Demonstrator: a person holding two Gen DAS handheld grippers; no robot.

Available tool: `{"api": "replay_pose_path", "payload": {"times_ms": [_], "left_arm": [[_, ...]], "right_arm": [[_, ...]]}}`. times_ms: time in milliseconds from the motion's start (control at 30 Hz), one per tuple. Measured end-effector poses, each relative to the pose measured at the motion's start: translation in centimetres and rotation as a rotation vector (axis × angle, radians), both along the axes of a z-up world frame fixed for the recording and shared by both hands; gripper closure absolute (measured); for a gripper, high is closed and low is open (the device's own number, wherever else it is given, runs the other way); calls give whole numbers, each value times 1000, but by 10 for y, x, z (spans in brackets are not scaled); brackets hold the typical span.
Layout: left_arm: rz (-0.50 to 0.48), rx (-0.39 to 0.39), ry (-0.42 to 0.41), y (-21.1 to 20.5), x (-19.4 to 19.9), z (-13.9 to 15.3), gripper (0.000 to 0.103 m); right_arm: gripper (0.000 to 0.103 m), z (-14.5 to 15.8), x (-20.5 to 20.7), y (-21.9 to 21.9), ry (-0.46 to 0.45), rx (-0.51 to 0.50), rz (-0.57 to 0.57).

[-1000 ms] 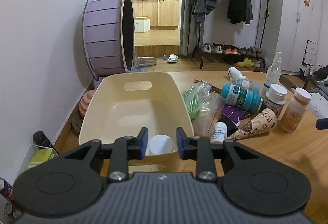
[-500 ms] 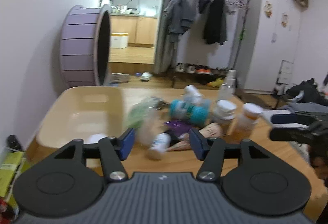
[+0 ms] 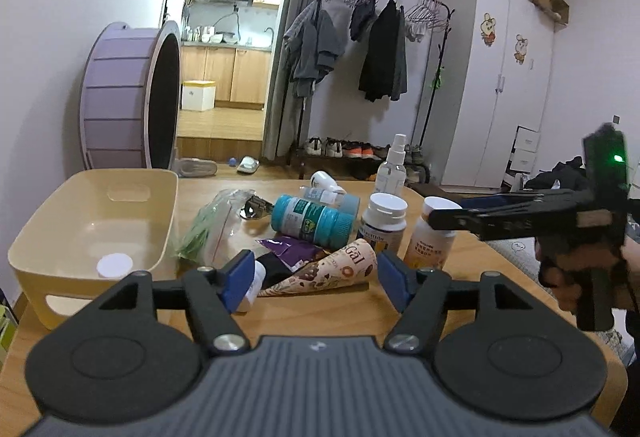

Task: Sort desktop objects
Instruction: 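Grasp the white-capped orange-label bottle with the right gripper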

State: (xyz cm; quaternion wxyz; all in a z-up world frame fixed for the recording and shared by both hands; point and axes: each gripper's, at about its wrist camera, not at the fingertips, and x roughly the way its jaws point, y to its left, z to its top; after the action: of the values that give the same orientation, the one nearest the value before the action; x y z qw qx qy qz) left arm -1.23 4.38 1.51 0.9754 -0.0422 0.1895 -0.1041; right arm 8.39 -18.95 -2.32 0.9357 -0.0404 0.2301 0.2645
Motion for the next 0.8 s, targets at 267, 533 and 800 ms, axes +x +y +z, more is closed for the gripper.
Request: {"api": "replay_pose_path", "payload": {"times_ms": [267,533,800], "left_arm": [[39,49,-32,13,-21,4,36],[141,49,-46,46,-43,12,36],[254,4,-51,84,-65,15,36]], "right_arm": [[61,14,-11,-2,-10,57,5],[61,59,-28,48,-60,113,160],[61,78,-25,142,-50,144,362]]}}
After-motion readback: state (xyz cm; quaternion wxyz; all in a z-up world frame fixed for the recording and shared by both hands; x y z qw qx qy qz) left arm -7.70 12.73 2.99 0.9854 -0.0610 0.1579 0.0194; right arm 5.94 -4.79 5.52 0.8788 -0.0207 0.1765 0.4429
